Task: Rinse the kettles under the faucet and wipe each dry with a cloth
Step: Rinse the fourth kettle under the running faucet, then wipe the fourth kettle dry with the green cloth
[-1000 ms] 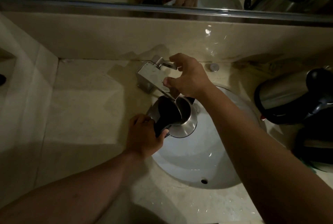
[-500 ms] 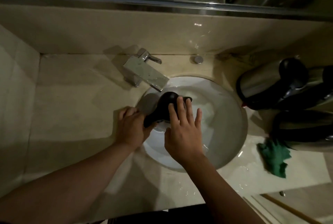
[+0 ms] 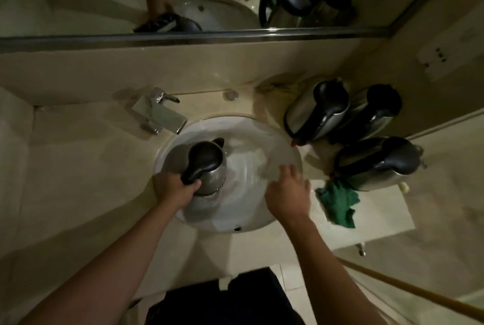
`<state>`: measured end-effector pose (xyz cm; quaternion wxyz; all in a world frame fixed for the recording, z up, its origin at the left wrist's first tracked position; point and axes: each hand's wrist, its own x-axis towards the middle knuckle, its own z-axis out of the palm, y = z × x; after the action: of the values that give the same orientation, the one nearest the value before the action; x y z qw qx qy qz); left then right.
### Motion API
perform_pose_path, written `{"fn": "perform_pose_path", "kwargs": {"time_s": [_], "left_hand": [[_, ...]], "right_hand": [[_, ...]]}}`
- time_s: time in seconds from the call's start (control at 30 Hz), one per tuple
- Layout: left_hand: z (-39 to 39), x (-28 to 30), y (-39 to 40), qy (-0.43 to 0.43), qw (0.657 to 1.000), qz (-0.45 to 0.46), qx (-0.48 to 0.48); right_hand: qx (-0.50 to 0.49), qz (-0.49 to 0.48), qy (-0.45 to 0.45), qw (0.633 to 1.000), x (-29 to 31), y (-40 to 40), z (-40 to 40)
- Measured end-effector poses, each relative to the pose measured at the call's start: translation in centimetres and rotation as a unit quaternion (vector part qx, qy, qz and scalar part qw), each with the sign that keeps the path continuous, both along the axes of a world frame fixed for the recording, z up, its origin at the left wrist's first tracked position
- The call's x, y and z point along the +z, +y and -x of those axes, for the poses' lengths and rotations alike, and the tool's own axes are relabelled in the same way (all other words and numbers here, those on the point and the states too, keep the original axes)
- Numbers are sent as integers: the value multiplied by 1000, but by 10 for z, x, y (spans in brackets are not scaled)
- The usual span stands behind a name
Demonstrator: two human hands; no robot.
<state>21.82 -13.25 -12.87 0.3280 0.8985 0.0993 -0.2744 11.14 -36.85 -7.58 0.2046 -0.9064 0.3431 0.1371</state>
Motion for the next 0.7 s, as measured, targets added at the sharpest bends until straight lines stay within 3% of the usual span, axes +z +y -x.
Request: {"fn": "perform_pose_path", "kwargs": {"time_s": [0.13,0.27,0.37,0.47,0.53,0.63,0.7], "left_hand": [[30,22,-37,129,952,177,215],[50,18,-49,145,911,223,317],[75,56,-62,113,897,244,350],[100,93,-77,82,896,260,349],[111,108,-86,71,890,277,356],[121,122,-91,49,867,317,381],[123,133,-92,33,855,338,392]], "right_hand": [[-72,28,116,990,-2,-58,55],[-87,-6,129,988,-21,-108,89],[-53,-27,139,988,-39,-126,103],[0,17,102,995,-43,-134,107],[10,-14,64,998,-41,-138,102],[-26,-126,2,992,-18,-133,86],[-76,-262,-81,959,13,-124,74]]}}
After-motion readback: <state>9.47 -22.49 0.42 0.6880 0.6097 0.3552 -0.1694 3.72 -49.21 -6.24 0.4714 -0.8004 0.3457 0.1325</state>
